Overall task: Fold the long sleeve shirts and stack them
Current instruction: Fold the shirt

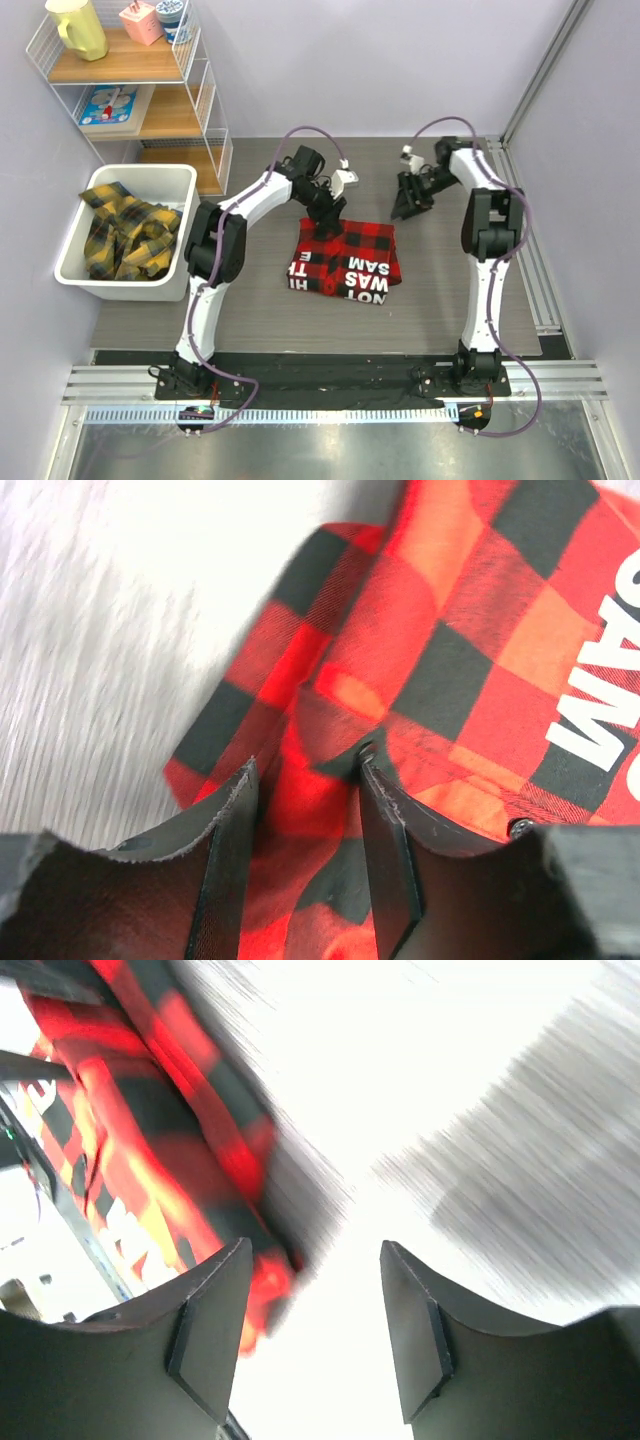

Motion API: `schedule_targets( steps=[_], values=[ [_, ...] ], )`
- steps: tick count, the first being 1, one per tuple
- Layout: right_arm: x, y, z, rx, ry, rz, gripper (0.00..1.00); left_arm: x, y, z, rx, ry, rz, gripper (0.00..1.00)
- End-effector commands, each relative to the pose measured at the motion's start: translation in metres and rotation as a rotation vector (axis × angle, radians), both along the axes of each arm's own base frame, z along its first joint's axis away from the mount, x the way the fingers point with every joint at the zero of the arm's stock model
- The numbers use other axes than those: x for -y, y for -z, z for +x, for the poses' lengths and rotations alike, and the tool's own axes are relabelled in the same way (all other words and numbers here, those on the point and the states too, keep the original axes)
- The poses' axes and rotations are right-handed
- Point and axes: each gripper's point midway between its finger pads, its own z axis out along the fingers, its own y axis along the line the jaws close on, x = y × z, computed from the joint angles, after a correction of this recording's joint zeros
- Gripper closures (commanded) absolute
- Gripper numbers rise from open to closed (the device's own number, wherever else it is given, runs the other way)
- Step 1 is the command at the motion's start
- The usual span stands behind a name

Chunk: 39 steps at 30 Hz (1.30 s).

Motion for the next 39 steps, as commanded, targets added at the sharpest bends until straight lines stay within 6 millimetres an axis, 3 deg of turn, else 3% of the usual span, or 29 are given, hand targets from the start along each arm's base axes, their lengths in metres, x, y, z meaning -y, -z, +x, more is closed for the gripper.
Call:
schedule_targets(
  steps=[1, 3, 5, 6, 12, 15, 16, 19, 20, 22, 25, 28, 31, 32, 33, 38, 39],
  values=[
    [0.032, -0.051, -0.026, -0.033, 0.105, 0.018, 0.41, -0.023, -0.011, 0.015, -0.076, -0.184, -0.014, 0.54],
    [0.029, -0.041, -0.057, -0.134, 0.116, 0.045, 0.41, -0.030, -0.013, 0.011, -0.085, -0.202, -0.004, 0.52],
    [0.023, -0.046, -0.074, -0.155, 0.116, 0.080, 0.42, -0.039, -0.018, 0.003, -0.101, -0.234, 0.003, 0.50],
    [0.021, -0.035, -0.089, -0.212, 0.131, 0.083, 0.43, -0.043, -0.016, -0.001, -0.108, -0.251, 0.028, 0.50],
    [0.011, -0.009, -0.088, -0.234, 0.162, 0.113, 0.48, -0.067, -0.002, -0.047, -0.283, -0.347, 0.121, 0.63],
    [0.003, -0.006, -0.085, -0.234, 0.164, 0.139, 0.49, -0.071, -0.004, -0.075, -0.366, -0.333, 0.112, 0.55],
    [-0.002, -0.007, -0.084, -0.223, 0.153, 0.140, 0.49, -0.066, -0.021, -0.071, -0.315, -0.322, 0.060, 0.51],
    [-0.003, -0.004, -0.077, -0.186, 0.154, 0.122, 0.49, -0.059, -0.047, -0.060, -0.197, -0.256, -0.025, 0.37],
    [-0.003, -0.004, -0.073, -0.175, 0.158, 0.122, 0.49, -0.055, -0.054, -0.050, -0.156, -0.246, -0.046, 0.29],
    [-0.003, -0.004, -0.069, -0.162, 0.156, 0.116, 0.51, -0.040, -0.068, -0.031, -0.084, -0.180, -0.082, 0.24],
    [-0.003, -0.003, -0.067, -0.143, 0.145, 0.101, 0.55, -0.020, -0.072, -0.007, 0.015, -0.099, -0.094, 0.22],
    [-0.016, 0.002, -0.074, -0.144, 0.110, 0.080, 0.58, 0.001, -0.083, 0.001, 0.102, 0.041, -0.155, 0.24],
    [-0.018, 0.006, -0.083, -0.166, 0.102, 0.076, 0.59, 0.019, -0.077, -0.023, 0.076, 0.243, -0.221, 0.25],
    [-0.019, 0.006, -0.085, -0.165, 0.097, 0.076, 0.59, 0.030, -0.079, -0.024, 0.194, 0.398, -0.252, 0.25],
    [-0.019, 0.008, -0.089, -0.179, 0.101, 0.074, 0.59, 0.028, -0.076, -0.044, 0.149, 0.472, -0.271, 0.25],
    [-0.022, 0.011, -0.102, -0.215, 0.098, 0.089, 0.62, 0.062, -0.080, -0.060, 0.306, 0.692, -0.311, 0.23],
    [-0.024, 0.010, -0.103, -0.218, 0.096, 0.101, 0.63, 0.071, -0.074, -0.073, 0.320, 0.753, -0.301, 0.23]
  ],
)
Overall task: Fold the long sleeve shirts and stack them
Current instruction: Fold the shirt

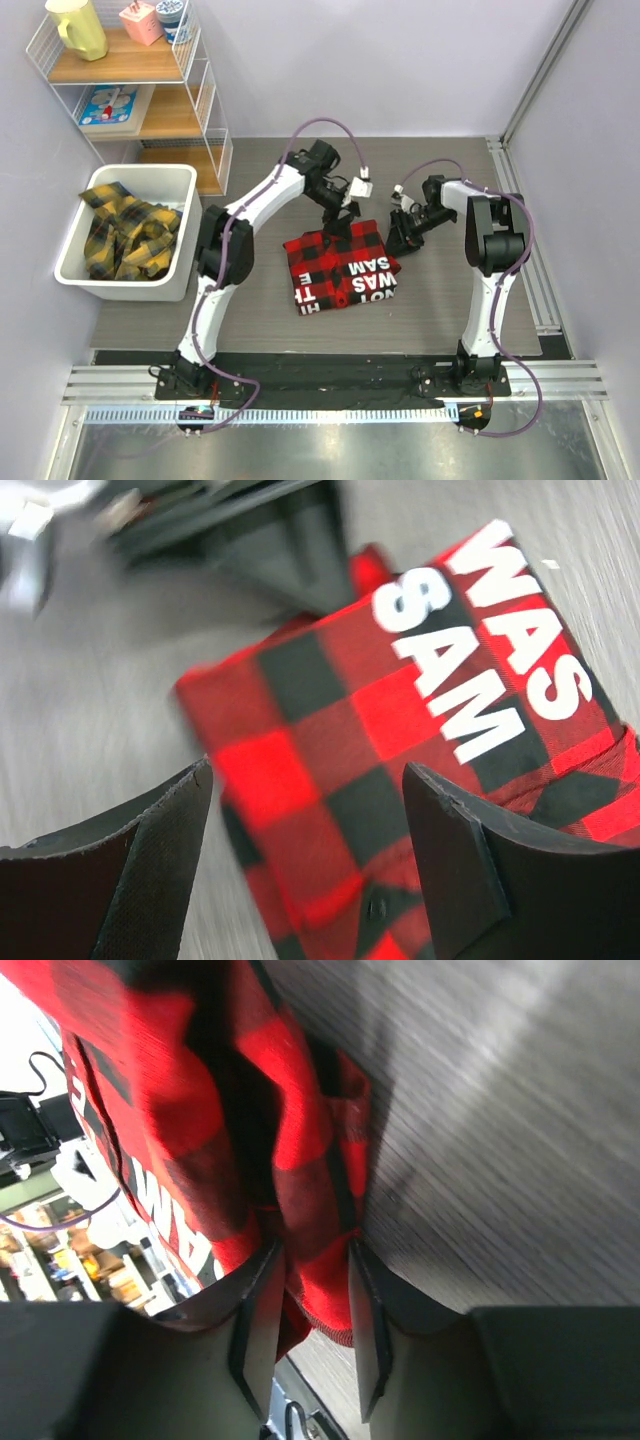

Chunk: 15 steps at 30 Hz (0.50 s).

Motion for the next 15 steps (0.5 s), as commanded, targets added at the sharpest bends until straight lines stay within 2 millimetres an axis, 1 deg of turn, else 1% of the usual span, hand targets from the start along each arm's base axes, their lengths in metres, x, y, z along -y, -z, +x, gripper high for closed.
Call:
schedule_targets(
  steps=[1, 3, 5, 6, 7, 8, 9, 10, 11, 12, 13, 14, 15],
  values=[
    [-0.007, -0.013, -0.003, 0.018, 0.004, 0.036, 0.67, 0.028, -0.014, -0.043, 0.177, 0.314, -0.080, 0.25],
    [-0.012, -0.012, -0.005, 0.012, -0.001, 0.042, 0.69, 0.037, -0.007, -0.055, 0.217, 0.377, -0.075, 0.28],
    [-0.020, -0.011, -0.004, 0.028, -0.015, 0.045, 0.70, 0.042, -0.003, -0.055, 0.262, 0.393, -0.060, 0.31],
    [-0.022, -0.009, -0.004, 0.026, -0.015, 0.045, 0.70, 0.043, 0.003, -0.058, 0.254, 0.387, -0.039, 0.33],
    [-0.025, -0.008, -0.001, 0.041, -0.018, 0.046, 0.70, 0.044, 0.003, -0.055, 0.256, 0.359, -0.024, 0.37],
    [-0.031, -0.007, -0.002, 0.042, -0.033, 0.045, 0.70, 0.047, 0.001, -0.044, 0.288, 0.323, -0.024, 0.40],
    [-0.034, -0.007, 0.001, 0.052, -0.040, 0.047, 0.70, 0.043, 0.003, -0.041, 0.273, 0.298, -0.007, 0.41],
    [-0.037, -0.003, 0.002, 0.054, -0.049, 0.047, 0.70, 0.037, 0.004, -0.040, 0.259, 0.284, 0.005, 0.43],
    [-0.040, -0.001, 0.003, 0.059, -0.060, 0.039, 0.70, 0.028, 0.010, -0.042, 0.234, 0.278, 0.036, 0.44],
    [-0.043, 0.000, 0.003, 0.057, -0.067, 0.040, 0.71, 0.016, 0.012, -0.038, 0.217, 0.261, 0.055, 0.44],
    [-0.044, 0.003, 0.001, 0.045, -0.069, 0.044, 0.71, 0.005, 0.021, -0.043, 0.183, 0.257, 0.083, 0.45],
    [-0.048, 0.003, -0.001, 0.043, -0.083, 0.048, 0.71, -0.003, 0.018, -0.045, 0.175, 0.248, 0.093, 0.46],
    [-0.050, 0.004, -0.004, 0.044, -0.094, 0.049, 0.71, -0.017, 0.022, -0.045, 0.154, 0.229, 0.122, 0.47]
  ],
)
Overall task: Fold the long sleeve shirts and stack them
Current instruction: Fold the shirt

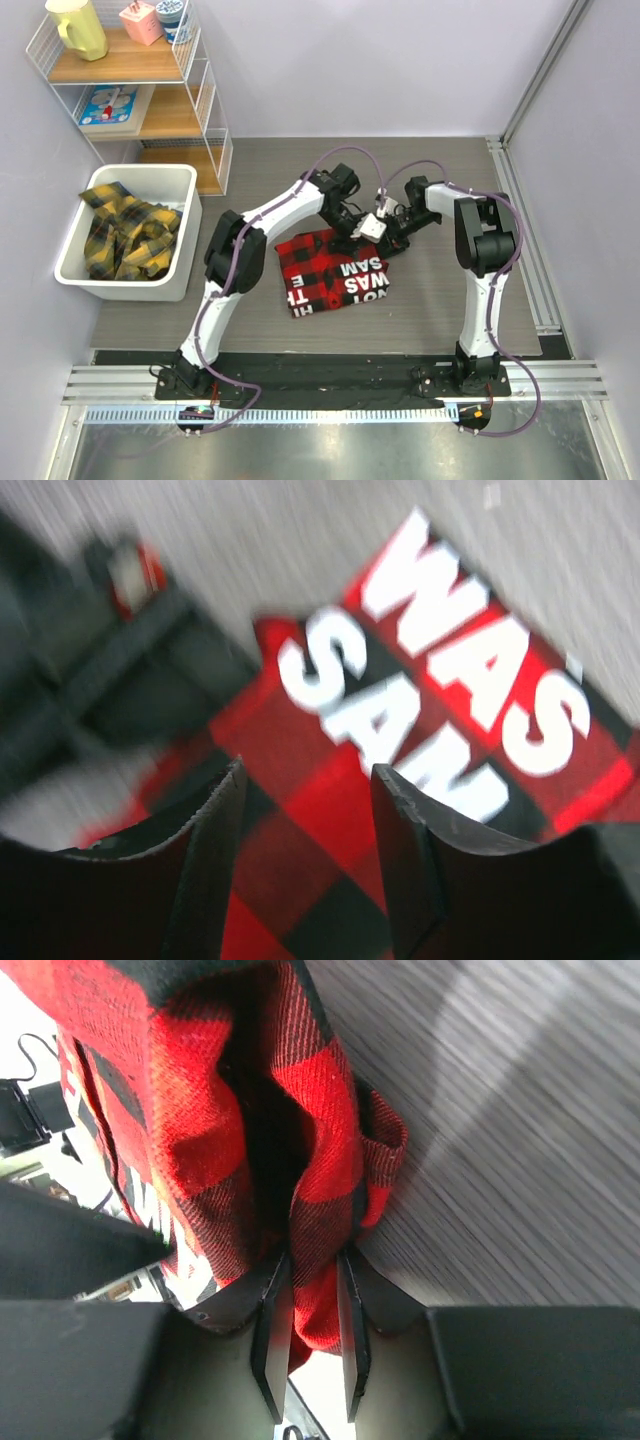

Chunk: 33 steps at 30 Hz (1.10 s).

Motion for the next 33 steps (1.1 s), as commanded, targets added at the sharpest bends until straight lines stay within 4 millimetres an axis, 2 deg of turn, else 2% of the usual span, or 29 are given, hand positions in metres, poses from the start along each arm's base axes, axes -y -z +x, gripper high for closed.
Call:
schedule_targets(
  steps=[1, 2, 4, 5, 7, 9, 13, 15, 19, 23, 27, 33],
  values=[
    [-0.017, -0.003, 0.003, 0.033, -0.038, 0.035, 0.71, -0.055, -0.012, 0.008, -0.011, -0.090, 0.072, 0.48],
    [-0.020, -0.004, 0.001, 0.032, -0.049, 0.039, 0.71, -0.068, -0.006, -0.005, -0.040, -0.099, 0.101, 0.48],
    [-0.029, -0.005, -0.005, 0.031, -0.079, 0.057, 0.71, -0.087, 0.001, -0.017, -0.066, -0.118, 0.146, 0.50],
    [-0.032, -0.004, -0.006, 0.028, -0.087, 0.061, 0.71, -0.099, 0.013, -0.034, -0.113, -0.121, 0.187, 0.50],
    [-0.044, -0.007, -0.008, 0.032, -0.111, 0.083, 0.71, -0.106, 0.001, -0.048, -0.124, -0.119, 0.181, 0.50],
    [-0.055, -0.011, -0.004, 0.046, -0.131, 0.105, 0.71, -0.107, -0.012, -0.054, -0.134, -0.134, 0.169, 0.49],
    [-0.080, -0.016, -0.002, 0.058, -0.163, 0.140, 0.71, -0.099, -0.035, -0.039, -0.064, -0.144, 0.119, 0.46],
    [-0.086, -0.015, 0.000, 0.054, -0.166, 0.146, 0.71, -0.089, -0.040, -0.021, 0.019, -0.149, 0.072, 0.44],
    [-0.087, -0.021, 0.002, 0.051, -0.154, 0.148, 0.70, -0.073, -0.036, 0.009, 0.118, -0.093, 0.040, 0.43],
    [-0.086, -0.033, -0.001, 0.055, -0.143, 0.148, 0.65, -0.066, -0.028, 0.025, 0.140, -0.060, 0.055, 0.42],
    [-0.085, -0.036, -0.006, 0.034, -0.129, 0.141, 0.59, -0.062, -0.021, 0.034, 0.173, -0.013, 0.040, 0.41],
    [-0.080, -0.028, -0.016, -0.008, -0.121, 0.121, 0.59, -0.067, -0.016, 0.019, 0.125, 0.101, 0.051, 0.41]
  ],
)
